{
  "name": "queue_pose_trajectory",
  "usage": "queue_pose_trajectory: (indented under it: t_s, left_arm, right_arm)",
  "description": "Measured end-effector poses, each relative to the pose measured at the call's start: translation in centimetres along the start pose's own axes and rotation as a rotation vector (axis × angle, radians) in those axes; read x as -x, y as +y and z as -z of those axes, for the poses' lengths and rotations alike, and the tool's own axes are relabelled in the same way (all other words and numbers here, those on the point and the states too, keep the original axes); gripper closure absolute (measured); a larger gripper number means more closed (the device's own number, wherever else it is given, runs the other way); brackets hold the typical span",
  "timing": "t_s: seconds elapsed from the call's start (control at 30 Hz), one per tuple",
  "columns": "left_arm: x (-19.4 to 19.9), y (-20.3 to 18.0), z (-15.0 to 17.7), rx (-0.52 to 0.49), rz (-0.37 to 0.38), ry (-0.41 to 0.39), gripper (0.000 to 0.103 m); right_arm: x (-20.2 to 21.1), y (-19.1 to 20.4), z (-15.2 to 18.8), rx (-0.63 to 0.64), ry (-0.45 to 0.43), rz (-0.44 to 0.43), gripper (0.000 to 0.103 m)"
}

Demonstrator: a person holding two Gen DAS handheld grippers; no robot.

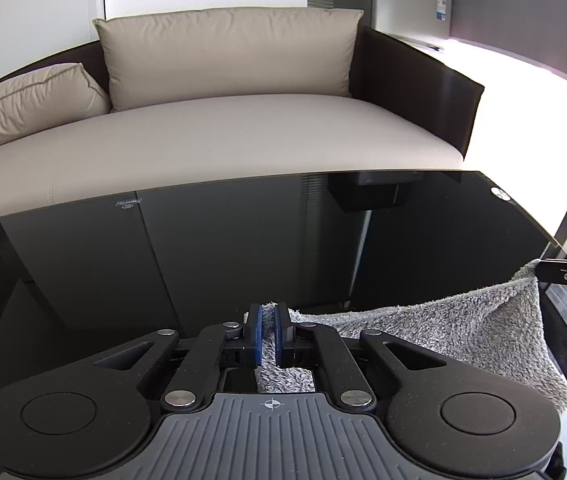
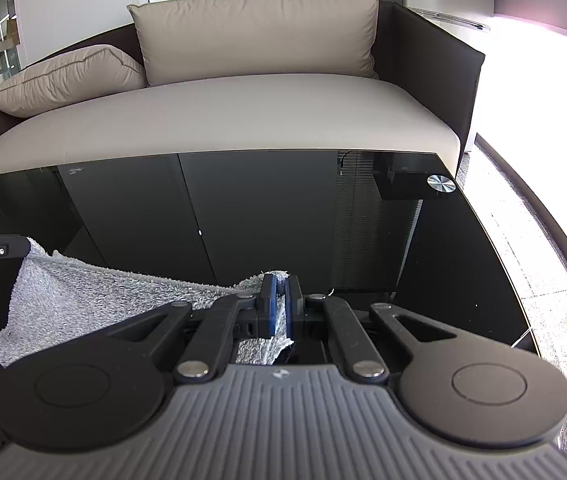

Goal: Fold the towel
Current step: 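Open both grippers to release the folded edge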

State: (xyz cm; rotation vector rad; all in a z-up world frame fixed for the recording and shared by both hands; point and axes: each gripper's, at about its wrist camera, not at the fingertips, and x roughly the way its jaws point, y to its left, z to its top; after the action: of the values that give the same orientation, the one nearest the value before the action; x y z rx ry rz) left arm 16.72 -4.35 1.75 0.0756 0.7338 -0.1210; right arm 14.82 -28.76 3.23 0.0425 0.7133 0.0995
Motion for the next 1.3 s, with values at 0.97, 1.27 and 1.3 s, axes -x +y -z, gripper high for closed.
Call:
queue_pose_trajectory:
  t_s: [0.97, 1.27, 1.3]
  left_arm:
    - [0.8, 0.5, 3.5, 0.007, -0.011, 0.025, 0.041]
    - [1.8, 1.2, 4.5, 0.024, -0.018, 0.016, 0.008]
    - [1.9, 1.2, 4.6, 0.028, -0.014, 0.018, 0.007]
  right_arm:
    - [-0.1, -0.4, 2.9, -0.009, 0.029, 0.086, 0.056]
    - [0.3, -0.2, 3.4, -0.021, 0.028, 0.075, 0.039]
    - [0.3, -0.2, 3.4, -0.026, 0.028, 0.073, 0.032]
